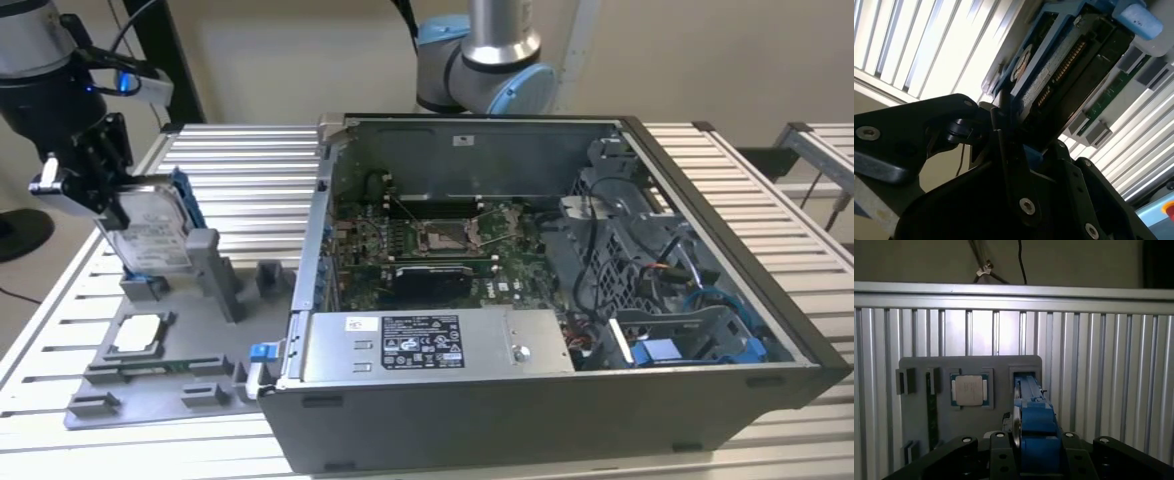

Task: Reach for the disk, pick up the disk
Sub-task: 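Pick up the disk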

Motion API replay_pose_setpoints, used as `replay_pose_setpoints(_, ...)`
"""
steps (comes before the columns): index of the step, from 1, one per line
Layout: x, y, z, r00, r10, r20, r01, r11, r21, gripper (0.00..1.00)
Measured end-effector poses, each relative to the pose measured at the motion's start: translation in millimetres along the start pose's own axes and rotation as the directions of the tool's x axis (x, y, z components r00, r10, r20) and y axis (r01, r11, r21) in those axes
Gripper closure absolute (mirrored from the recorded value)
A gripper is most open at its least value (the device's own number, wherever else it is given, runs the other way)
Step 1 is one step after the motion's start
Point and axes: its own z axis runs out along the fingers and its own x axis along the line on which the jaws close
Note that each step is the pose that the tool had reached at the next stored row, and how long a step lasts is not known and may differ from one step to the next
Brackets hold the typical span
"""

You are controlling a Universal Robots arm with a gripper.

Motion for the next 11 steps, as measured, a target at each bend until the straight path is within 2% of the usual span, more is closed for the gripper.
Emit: replay_pose_setpoints(11, -0.4, 0.1, -14.3, 1.0000, 0.002, 0.0001, -0.002, 1.0000, 0.0024, 1.00)
